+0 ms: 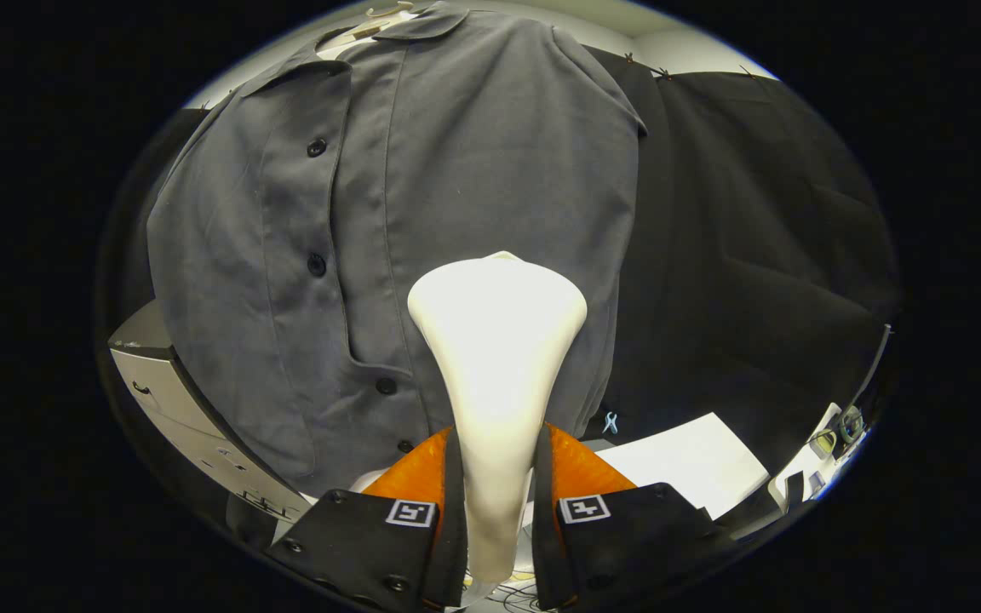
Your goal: Iron the clothes twice with a garment steamer, once on the left side and once on the right side.
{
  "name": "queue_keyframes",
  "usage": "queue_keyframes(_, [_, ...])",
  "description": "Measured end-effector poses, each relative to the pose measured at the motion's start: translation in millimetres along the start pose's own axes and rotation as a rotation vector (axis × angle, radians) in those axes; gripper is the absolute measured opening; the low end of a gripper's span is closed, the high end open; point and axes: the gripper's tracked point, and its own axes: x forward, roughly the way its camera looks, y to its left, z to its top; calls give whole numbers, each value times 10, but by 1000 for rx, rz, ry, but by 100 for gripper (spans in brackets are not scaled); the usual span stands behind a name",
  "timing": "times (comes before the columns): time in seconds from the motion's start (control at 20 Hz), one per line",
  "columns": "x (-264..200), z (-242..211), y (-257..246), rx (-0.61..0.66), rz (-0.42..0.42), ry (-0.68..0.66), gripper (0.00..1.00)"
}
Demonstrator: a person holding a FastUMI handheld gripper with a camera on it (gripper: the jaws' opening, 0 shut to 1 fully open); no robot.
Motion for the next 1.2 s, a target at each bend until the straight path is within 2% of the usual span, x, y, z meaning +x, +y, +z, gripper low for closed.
queue_keyframes(0.85, [222,-1124,-53,37,-17,186,39])
queue_keyframes(1.2, [158,-1366,-113,63,-12,230,39])
